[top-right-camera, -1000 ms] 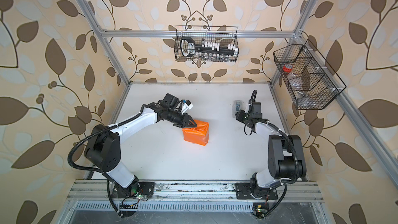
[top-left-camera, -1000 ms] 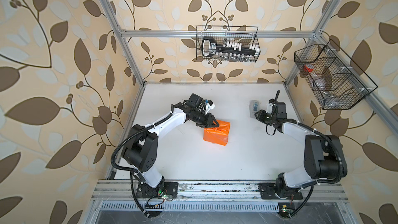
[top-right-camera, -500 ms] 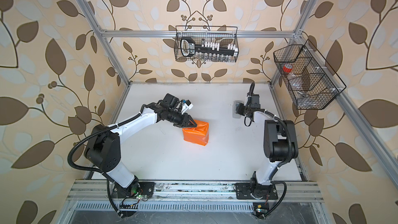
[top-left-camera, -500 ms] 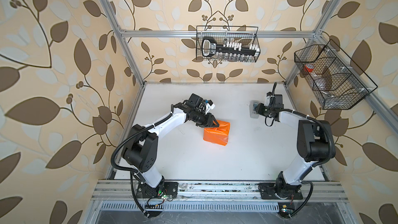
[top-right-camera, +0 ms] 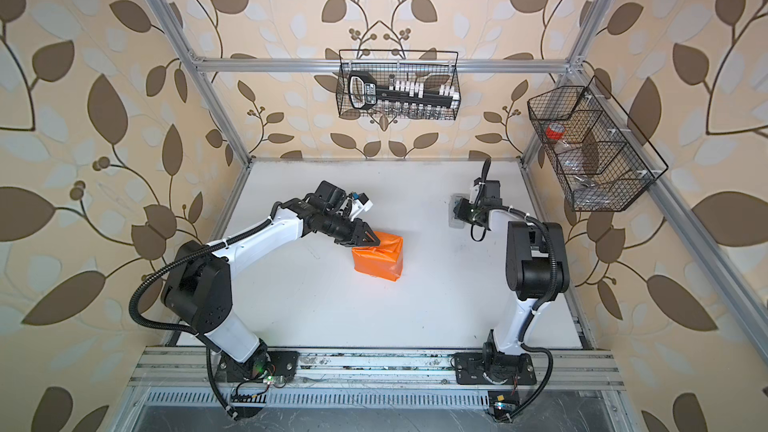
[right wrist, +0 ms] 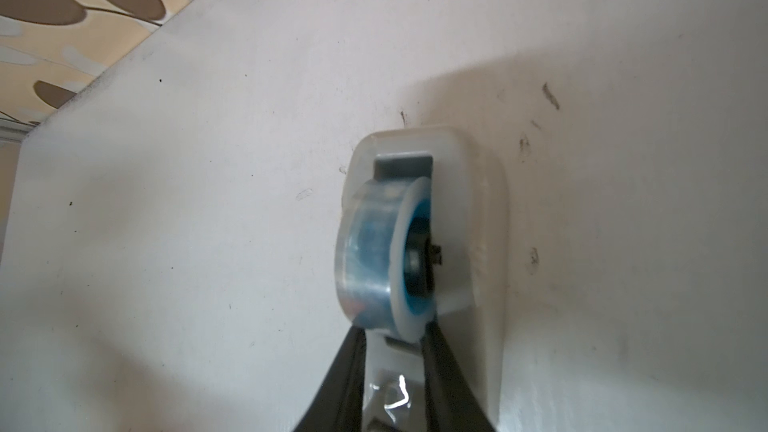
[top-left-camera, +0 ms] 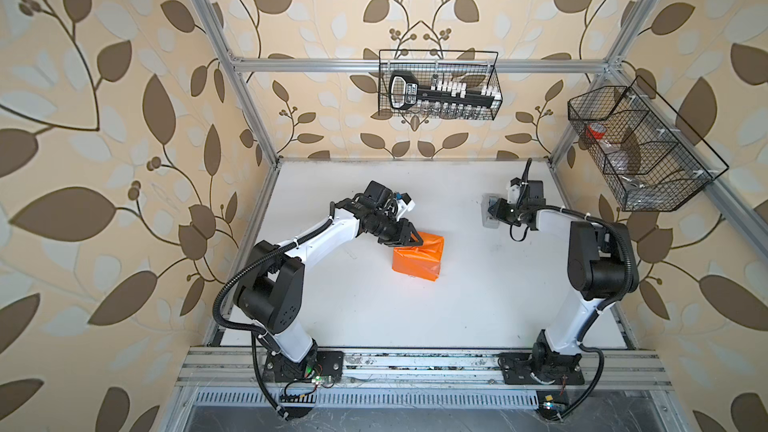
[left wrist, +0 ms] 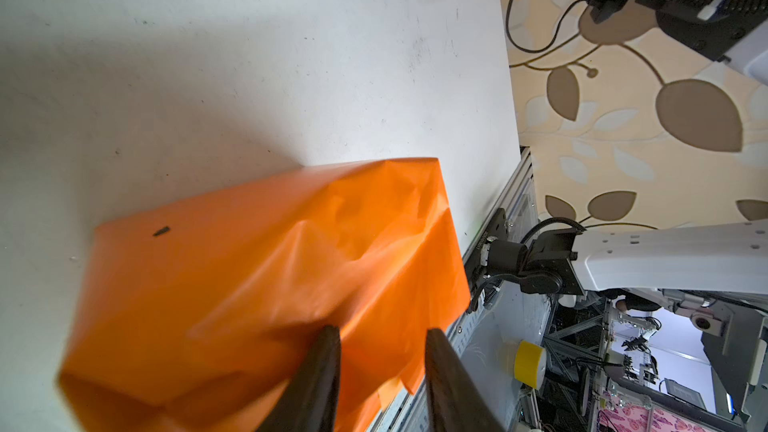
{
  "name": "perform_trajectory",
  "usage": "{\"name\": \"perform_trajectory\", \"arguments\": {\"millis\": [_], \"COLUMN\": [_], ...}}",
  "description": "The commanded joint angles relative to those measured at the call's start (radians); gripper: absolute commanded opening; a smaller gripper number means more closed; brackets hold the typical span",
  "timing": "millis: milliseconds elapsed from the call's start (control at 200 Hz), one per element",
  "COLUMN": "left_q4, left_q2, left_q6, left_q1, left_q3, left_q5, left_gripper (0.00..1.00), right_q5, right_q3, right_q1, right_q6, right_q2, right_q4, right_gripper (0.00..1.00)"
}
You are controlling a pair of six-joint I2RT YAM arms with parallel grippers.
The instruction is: Wrap the gift box in paper
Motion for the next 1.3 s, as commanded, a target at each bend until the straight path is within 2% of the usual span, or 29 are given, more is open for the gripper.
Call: {"name": "perform_trajectory", "arguments": {"millis": [0,415,795,1080,1299], "left_q4": [-0.076,-0.075,-0.061,-0.060,-0.052], "left_q2": [-0.003,0.000,-0.001,-0.002,0.000], "left_q6": [0.007,0.004,0.001,0.003,-0.002], "left_q1": [-0.014,-0.020,-0.021,-0.021,-0.021], "left_q3": [-0.037,-0.037,-0.052,-0.055,-0.056], "left_q5": [-0.039,-0.040,-0.034,-0.032,-0.029], "left_gripper": [0.37,0.37,0.37,0.37,0.37], "right_q5": [-0.088,-0.247,-0.331,-0.373,-0.393], "right_q3": [0.015,-0.057,-0.075,-0.132,-0.139], "right_q1": [0.012,-0.025,-0.038,-0.048,-0.053], "right_q6": [0.017,0.169,0.295,0.401,0.408], "right_q2": [0.059,0.031,-0.001,-0.079,-0.141], "right_q4": [0.017,0.186,0.271,0.339,0.277], "right_gripper": [0.24,0.13,0.00,0.00,0.00]}}
